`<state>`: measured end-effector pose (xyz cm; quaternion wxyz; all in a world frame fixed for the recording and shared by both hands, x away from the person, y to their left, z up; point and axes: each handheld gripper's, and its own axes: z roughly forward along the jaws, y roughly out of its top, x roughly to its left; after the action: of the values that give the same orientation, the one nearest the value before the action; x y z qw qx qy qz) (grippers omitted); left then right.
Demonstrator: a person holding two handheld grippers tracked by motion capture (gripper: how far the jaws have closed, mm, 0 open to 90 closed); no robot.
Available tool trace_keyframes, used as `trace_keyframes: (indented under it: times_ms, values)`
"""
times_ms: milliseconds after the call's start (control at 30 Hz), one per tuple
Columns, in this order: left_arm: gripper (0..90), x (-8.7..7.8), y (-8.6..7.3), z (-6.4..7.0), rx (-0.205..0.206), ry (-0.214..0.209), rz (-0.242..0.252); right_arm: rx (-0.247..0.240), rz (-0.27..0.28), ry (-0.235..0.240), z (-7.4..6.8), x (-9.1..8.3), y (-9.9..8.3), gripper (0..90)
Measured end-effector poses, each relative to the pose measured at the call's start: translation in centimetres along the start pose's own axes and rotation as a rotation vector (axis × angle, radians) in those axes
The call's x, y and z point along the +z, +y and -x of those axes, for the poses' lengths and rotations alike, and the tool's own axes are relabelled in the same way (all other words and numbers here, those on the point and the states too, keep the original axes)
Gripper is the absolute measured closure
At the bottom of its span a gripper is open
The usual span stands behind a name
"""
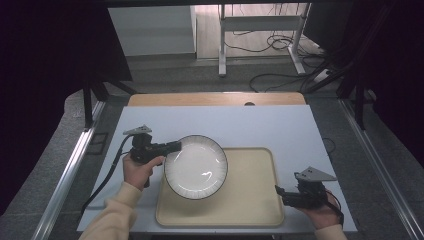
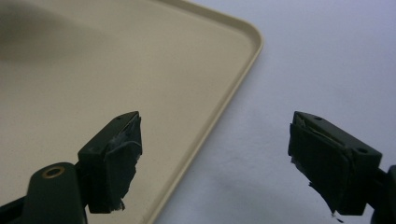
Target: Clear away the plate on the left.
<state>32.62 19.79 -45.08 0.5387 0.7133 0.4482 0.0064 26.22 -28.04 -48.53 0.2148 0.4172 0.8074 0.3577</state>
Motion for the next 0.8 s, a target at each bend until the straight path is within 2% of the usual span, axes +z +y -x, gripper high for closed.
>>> trace_keyframes:
  times_ms: [367, 533, 667, 800]
  values:
    - [82.1, 2.2, 0.0, 1.0, 0.014, -0.016, -0.019, 0.001, -0.004, 0.005, 0.0, 0.1, 0.0, 18.0]
    - [82.0, 3.3, 0.0, 1.3, 0.002, -0.046, -0.028, 0.002, -0.003, 0.005, 0.1, 0.1, -0.1, 18.0]
    - [81.9, 4.2, -0.1, 1.7, 0.008, -0.060, -0.044, 0.002, -0.005, 0.007, 0.1, 0.1, -0.1, 18.0]
    - [81.8, 5.1, -0.3, 2.0, 0.009, -0.096, -0.055, 0.005, -0.005, 0.007, 0.2, 0.1, -0.1, 18.1]
